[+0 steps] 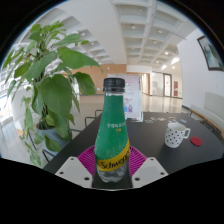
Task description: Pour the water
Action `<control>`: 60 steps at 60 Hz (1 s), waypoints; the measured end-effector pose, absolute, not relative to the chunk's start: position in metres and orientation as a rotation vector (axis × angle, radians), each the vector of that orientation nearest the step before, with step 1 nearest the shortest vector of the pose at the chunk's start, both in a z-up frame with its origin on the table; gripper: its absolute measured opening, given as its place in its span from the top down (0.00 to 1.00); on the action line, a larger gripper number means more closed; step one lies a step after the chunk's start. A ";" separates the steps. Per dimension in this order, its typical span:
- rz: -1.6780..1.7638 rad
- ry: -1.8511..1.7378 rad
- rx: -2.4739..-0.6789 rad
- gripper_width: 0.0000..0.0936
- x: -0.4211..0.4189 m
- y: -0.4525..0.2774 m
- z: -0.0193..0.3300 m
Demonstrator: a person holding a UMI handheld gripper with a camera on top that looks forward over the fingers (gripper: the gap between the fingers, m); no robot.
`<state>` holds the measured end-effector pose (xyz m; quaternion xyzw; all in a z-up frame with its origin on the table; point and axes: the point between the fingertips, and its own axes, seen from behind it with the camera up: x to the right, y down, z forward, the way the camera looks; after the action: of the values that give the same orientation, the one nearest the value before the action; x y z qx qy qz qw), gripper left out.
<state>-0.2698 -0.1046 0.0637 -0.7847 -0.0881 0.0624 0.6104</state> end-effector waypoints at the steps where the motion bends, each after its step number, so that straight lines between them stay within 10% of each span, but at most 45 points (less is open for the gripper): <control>1: 0.160 -0.198 -1.804 0.58 -0.271 -0.104 0.068; 23: 1.079 0.205 -1.510 0.58 -0.282 -0.071 0.266; 33: 1.645 0.552 -1.270 0.58 -0.232 -0.035 0.305; 60: 2.150 1.199 -0.909 0.58 -0.150 0.031 0.217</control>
<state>-0.1501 0.0313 0.2171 -0.3349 0.4416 0.7921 0.2558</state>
